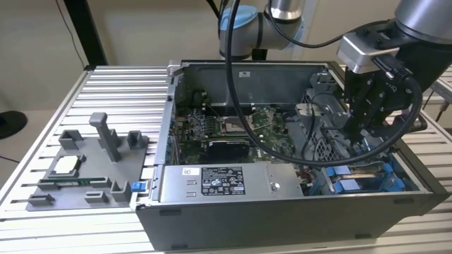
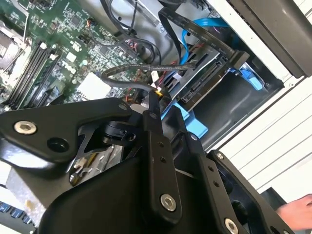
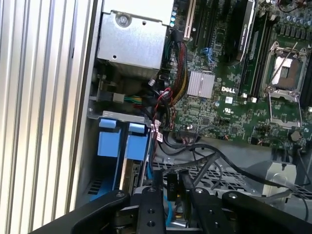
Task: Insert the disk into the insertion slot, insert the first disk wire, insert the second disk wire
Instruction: 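Insert the first disk wire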
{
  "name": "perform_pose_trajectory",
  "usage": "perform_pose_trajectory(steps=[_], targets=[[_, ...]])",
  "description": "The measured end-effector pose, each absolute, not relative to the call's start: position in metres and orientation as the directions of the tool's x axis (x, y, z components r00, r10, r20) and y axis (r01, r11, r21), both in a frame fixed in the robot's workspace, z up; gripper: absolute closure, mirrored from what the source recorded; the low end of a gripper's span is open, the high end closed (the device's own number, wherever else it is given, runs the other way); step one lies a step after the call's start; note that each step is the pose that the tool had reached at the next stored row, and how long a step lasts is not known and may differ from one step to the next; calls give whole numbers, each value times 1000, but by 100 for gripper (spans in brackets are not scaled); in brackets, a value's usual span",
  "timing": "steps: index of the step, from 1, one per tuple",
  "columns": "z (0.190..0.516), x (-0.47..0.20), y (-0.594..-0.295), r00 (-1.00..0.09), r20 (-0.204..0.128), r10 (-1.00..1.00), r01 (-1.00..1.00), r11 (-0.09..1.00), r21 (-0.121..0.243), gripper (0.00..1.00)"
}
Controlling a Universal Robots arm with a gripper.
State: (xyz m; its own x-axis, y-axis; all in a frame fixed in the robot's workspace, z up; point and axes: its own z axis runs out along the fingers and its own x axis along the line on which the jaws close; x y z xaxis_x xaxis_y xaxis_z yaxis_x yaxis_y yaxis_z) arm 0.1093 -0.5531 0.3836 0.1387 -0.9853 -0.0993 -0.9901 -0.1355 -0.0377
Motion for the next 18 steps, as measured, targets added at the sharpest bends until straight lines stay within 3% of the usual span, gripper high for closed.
perform_pose_trajectory(steps=[15, 16, 18], targets=[[381, 109, -553, 145, -121, -982, -989, -141, -41, 0], [381, 109, -553, 145, -123, -982, -989, -141, -41, 100], [381, 109, -553, 145, -125, -981, -989, -141, -41, 100]])
